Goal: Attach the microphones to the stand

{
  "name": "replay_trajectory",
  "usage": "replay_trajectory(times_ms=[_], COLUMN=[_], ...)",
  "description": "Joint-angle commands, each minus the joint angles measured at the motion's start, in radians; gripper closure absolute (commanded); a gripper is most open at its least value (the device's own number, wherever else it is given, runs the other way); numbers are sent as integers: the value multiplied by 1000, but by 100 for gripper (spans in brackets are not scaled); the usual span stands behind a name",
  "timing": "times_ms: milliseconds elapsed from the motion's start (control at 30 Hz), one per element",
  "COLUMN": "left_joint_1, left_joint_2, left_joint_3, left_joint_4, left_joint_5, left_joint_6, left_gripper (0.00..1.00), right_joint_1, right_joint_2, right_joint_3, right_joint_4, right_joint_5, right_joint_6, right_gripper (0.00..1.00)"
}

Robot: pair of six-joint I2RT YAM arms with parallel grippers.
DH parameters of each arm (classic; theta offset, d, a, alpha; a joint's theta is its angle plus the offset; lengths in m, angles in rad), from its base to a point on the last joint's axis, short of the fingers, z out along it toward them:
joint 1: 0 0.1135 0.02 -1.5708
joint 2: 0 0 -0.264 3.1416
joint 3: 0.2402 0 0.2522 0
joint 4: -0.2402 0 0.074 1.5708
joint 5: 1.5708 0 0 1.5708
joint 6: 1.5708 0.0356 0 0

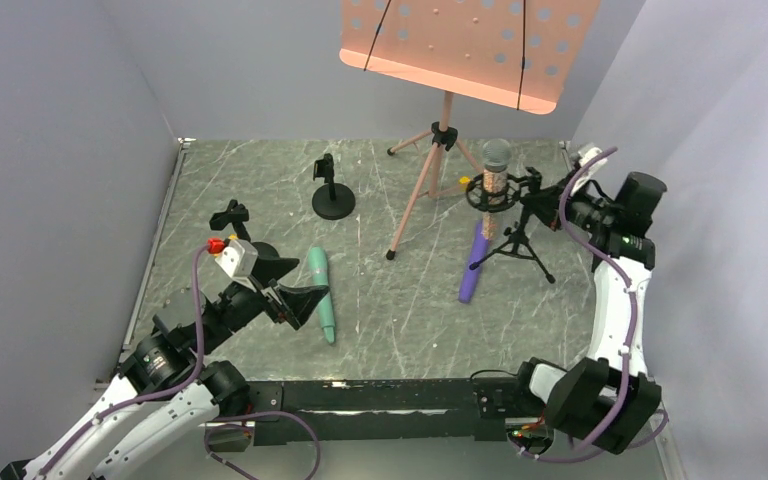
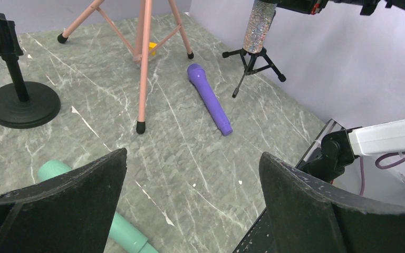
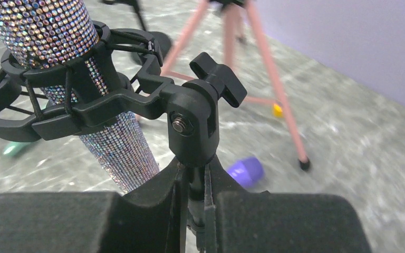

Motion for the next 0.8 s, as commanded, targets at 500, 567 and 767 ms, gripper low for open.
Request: replay_trajectory(times_ms=[500,567,767], left_joint_1=[-4,-4,-4], left_joint_2=[-81,-76,-50], left_joint_3=[-39,-41,-42], left_joint_4=[-5,0,20], left_joint_5=[-16,-16,-16], left_joint_6=[31,36,41], left_gripper=[1,1,1], right_joint_1=[-221,-229,-241], right_joint_2=[318,367,455], right_joint_3=[-211,-211,-187], right_joint_4=[980,1043,1063], right_joint_5=[209,154,96], right_joint_6=[251,254,277], right_gripper=[100,100,91])
